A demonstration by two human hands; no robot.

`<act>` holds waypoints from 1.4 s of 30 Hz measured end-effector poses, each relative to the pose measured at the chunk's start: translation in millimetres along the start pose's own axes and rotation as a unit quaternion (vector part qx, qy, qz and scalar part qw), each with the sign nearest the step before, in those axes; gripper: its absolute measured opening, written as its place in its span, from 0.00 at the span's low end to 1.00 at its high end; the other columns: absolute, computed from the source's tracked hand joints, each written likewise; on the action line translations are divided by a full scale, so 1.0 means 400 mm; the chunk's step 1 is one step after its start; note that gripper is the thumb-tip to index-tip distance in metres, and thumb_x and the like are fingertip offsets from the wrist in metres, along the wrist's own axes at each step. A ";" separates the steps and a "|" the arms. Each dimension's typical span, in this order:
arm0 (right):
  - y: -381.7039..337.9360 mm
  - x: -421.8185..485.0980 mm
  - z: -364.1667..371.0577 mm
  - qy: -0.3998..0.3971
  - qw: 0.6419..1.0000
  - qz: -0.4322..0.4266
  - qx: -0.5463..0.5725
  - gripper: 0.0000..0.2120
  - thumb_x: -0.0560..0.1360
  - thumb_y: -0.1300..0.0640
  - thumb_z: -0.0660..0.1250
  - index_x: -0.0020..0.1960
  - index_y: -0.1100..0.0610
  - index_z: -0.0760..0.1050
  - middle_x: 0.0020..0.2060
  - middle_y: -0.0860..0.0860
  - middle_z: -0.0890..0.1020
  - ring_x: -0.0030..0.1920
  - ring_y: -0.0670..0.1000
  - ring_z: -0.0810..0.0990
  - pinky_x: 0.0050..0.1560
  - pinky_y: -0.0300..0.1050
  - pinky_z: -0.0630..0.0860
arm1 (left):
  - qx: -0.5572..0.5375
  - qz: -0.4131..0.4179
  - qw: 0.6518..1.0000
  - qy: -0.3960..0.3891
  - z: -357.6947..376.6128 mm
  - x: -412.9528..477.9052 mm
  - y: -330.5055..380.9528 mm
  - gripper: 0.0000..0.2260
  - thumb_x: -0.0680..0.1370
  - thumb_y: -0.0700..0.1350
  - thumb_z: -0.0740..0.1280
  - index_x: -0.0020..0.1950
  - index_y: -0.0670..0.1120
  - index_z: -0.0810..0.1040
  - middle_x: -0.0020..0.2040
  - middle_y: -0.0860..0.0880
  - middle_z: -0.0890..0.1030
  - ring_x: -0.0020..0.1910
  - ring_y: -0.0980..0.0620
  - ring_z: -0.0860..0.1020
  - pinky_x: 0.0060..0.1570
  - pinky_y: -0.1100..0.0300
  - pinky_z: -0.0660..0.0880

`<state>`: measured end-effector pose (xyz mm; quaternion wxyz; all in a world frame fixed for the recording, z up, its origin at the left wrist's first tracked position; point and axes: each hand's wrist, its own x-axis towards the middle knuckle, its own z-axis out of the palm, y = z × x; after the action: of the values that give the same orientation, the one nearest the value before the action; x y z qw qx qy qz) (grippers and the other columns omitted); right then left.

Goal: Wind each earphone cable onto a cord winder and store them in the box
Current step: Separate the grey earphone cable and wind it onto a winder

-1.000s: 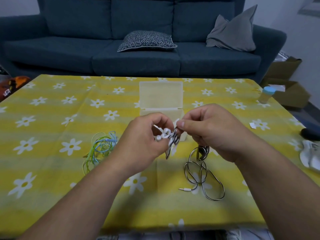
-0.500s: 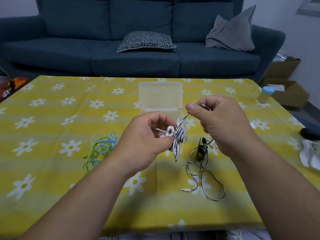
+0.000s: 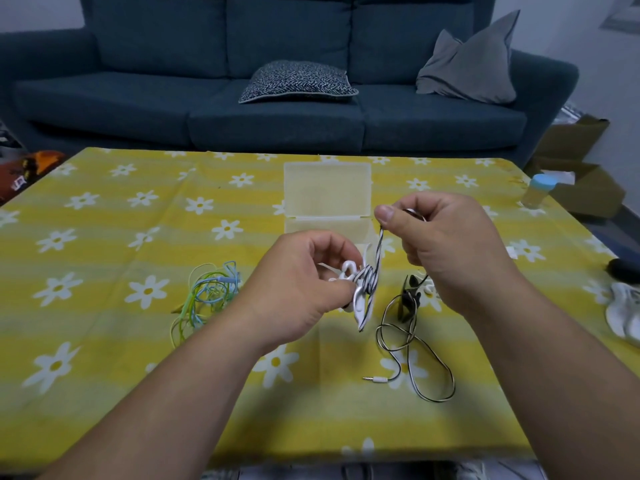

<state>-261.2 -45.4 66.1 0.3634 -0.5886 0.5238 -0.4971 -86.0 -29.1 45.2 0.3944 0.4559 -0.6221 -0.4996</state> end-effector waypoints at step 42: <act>0.026 -0.038 0.026 -0.288 0.951 0.108 -0.041 0.13 0.82 0.60 0.62 0.44 0.62 0.82 0.25 0.49 0.65 0.27 0.46 0.62 0.28 0.36 0.62 | -0.044 0.033 0.973 0.225 -0.019 0.017 -0.005 0.11 0.70 0.30 0.71 0.44 0.46 0.80 0.44 0.42 0.84 0.35 0.47 0.82 0.34 0.65 0.75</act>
<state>-253.1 -33.3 50.6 0.5258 -0.6608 0.4777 -0.2422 -80.3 -37.8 44.7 0.5602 0.5182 -0.5094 -0.3976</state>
